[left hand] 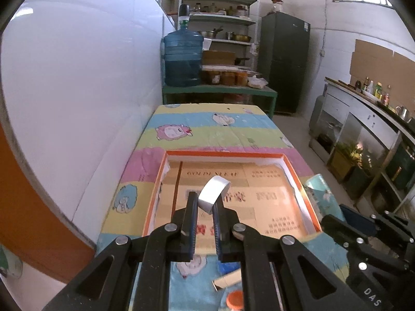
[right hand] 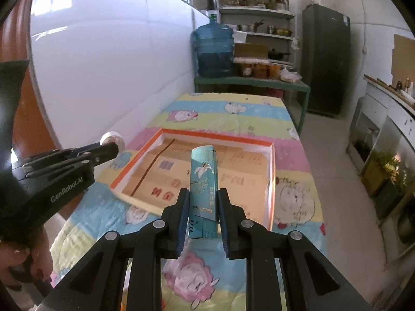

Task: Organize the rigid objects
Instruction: 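Carry the teal tube and white tape roll with both grippers into the box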

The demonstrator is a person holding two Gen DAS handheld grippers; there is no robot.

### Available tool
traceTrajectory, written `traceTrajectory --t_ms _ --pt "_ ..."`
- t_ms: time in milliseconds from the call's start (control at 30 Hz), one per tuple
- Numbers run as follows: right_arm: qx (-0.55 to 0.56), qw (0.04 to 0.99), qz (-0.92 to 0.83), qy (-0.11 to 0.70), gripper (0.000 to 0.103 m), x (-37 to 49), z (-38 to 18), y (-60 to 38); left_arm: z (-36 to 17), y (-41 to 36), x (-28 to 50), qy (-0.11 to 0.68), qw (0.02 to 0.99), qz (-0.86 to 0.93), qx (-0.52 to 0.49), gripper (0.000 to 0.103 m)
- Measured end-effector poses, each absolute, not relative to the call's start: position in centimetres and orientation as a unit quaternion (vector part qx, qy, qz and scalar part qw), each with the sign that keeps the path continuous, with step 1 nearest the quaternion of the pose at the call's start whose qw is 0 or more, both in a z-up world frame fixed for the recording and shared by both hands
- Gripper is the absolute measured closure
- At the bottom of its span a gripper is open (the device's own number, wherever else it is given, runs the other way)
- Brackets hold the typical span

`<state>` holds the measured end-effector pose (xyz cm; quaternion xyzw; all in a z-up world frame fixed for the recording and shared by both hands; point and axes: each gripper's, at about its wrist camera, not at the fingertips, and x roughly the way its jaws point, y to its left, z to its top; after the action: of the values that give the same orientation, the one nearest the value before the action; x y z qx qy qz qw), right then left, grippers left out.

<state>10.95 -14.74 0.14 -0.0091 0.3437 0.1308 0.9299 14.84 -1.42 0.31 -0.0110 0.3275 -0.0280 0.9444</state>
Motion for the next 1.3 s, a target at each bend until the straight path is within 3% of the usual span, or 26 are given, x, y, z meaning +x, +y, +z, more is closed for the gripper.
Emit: traceTrajectory --t_ms 633,1300 --pt "0.001 0.923 0.135 0.361 0.081 18.5 -1.0 -16.1 -1.5 -1.7 22.5 0.348 0.937 -0.009 -0.003 0.092" --pt "0.019 0.893 0.138 0.428 0.081 25.7 -8.1 -16.8 -9.3 -2.0 29.0 0.432 0.900 -0.050 -0.009 0.092"
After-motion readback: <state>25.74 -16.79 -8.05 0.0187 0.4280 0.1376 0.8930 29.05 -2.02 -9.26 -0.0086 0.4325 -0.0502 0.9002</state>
